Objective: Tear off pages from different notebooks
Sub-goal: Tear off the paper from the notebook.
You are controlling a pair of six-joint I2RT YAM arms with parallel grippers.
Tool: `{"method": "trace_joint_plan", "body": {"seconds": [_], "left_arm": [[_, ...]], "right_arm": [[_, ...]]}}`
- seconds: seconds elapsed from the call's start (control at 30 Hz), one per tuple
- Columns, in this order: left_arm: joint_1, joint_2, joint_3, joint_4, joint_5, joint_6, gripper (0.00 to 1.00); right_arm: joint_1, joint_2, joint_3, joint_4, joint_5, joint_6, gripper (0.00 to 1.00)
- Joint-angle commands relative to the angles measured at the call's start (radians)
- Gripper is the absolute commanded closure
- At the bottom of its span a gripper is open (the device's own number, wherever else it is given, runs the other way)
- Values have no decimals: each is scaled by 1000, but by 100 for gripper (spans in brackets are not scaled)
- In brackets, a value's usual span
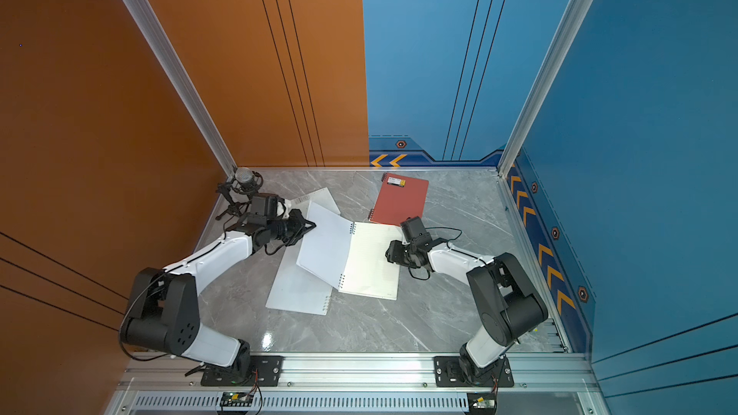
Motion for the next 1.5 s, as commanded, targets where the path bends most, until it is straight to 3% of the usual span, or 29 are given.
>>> {"method": "trace_joint_plan", "body": {"seconds": [0.0, 0.3, 0.57, 0.63, 0.7, 0.83, 0.93, 0.97, 1.0, 1.03, 1.07, 1.13, 1.3, 1.47], "left_arm": [[-4, 11, -6, -10, -16, 17, 100], [-18, 18, 7, -8, -18, 16, 100], [-22, 20, 7, -9, -19, 16, 100], [-20, 19, 7, -10, -17, 17, 100], [-18, 19, 6, -10, -16, 17, 100], [-12, 19, 2, -10, -14, 19, 100], [-5, 15, -1, -10, -13, 19, 100], [-4, 14, -3, -9, -13, 19, 100], [-3, 13, -4, -10, -13, 20, 100], [-2, 13, -3, -9, -13, 20, 100], [-2, 13, -3, -11, -12, 20, 100], [-1, 14, -3, -9, -10, 22, 100], [5, 13, -4, -10, -4, 22, 100], [10, 12, -3, -10, 0, 22, 100]], "right_arm": [[3, 25, 7, 19, 4, 10, 44], [26, 50, 25, 47, -18, 24, 46], [59, 44, 76, 29, -29, 21, 74], [60, 33, 95, -1, -25, 18, 76], [59, 20, 105, -16, -26, 12, 87], [60, 13, 122, -18, -65, 18, 87], [63, 0, 131, 3, -85, 31, 96], [63, -2, 133, 8, -92, 33, 92], [61, 2, 139, 12, -100, 34, 79], [58, 11, 144, 14, -107, 37, 59], [54, 25, 149, 23, -123, 42, 53], [41, 54, 153, 54, -151, 60, 49], [9, 100, 171, 134, -199, 100, 50], [-3, 147, 231, 90, -188, 84, 49]]}}
